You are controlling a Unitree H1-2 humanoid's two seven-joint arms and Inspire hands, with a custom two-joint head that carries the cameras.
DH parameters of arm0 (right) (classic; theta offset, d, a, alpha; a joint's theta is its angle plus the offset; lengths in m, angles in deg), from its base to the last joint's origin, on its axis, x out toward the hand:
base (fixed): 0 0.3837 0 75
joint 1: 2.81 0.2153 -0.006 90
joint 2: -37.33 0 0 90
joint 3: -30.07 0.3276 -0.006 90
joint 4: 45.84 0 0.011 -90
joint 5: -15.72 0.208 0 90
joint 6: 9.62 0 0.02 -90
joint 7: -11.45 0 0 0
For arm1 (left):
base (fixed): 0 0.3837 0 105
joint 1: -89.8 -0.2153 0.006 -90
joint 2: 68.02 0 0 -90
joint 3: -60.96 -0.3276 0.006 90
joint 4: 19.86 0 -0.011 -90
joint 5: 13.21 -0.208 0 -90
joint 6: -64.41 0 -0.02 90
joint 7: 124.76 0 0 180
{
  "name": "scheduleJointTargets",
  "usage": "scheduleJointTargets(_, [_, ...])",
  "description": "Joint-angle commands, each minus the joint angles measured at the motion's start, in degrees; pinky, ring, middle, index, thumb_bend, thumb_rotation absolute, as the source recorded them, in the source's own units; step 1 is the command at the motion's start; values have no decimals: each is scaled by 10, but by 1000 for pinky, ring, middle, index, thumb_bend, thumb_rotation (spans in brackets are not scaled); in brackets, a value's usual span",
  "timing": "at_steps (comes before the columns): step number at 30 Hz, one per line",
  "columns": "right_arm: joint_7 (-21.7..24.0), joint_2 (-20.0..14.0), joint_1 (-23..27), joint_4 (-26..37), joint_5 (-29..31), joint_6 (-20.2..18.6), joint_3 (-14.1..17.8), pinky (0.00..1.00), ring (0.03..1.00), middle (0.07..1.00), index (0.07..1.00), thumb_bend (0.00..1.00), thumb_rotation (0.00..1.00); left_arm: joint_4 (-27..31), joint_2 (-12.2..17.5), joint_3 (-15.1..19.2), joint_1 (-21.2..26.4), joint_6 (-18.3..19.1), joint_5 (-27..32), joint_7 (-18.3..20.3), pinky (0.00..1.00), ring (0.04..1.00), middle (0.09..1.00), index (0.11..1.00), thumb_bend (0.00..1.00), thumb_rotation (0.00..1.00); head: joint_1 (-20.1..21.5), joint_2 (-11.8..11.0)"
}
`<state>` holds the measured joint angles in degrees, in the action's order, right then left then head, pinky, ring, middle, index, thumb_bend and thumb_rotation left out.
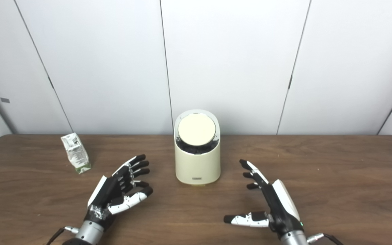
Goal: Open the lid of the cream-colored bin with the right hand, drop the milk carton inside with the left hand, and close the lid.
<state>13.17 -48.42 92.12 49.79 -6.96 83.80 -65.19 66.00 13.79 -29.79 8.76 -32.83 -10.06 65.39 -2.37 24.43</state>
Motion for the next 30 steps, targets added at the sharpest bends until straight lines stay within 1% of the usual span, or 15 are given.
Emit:
scheduleJointTargets(1, [-11,-3,19,14,3,26,3,704,842,907,903,790,181,10,5,3,15,-20,4,0,655,822,862,912,647,145,0,0])
scheduleJointTargets(5, [-12,-4,19,14,1,26,4,715,849,911,902,788,176,13,5,2,14,-18,1,-2,657,827,862,914,632,123,0,0])
scheduleJointTargets(7, [-13,-4,19,14,-2,26,3,696,839,906,902,788,184,13,5,2,14,-18,0,-2,658,826,862,914,639,135,0,0])
scheduleJointTargets(11, [-12,-4,20,13,0,26,4,705,839,904,902,789,165,9,4,3,15,-22,1,-2,658,827,861,912,659,163,2,0])
scheduleJointTargets(13, [-12,-4,20,9,3,29,4,713,844,906,903,786,170,5,4,2,17,-24,2,-2,657,828,861,911,667,169,2,-3])
scheduleJointTargets(15, [-13,-5,22,5,7,32,6,716,846,909,904,785,173,2,3,2,18,-24,0,-3,656,826,861,913,651,141,2,-6])
scheduleJointTargets(18, [-15,-1,22,5,8,32,7,708,846,908,902,768,214,0,2,3,20,-24,6,-1,660,826,862,915,642,125,0,-6])
scheduleJointTargets(20, [-14,2,23,7,14,32,8,702,842,907,901,739,234,-5,3,2,21,-28,4,0,662,823,859,914,638,122,1,-8])
scheduleJointTargets(23, [-13,2,26,10,15,24,9,720,849,916,906,705,275,-12,2,2,24,-32,2,-2,664,824,859,917,641,126,4,-8])
scheduleJointTargets(26, [-14,-1,38,16,9,14,12,715,847,917,914,714,324,-18,2,2,26,-36,3,-1,675,829,861,917,632,113,5,-10])
scheduleJointTargets(30, [-14,1,66,16,8,-7,20,750,864,914,898,738,337,-25,1,1,29,-38,2,-1,673,822,860,915,627,90,8,-12])
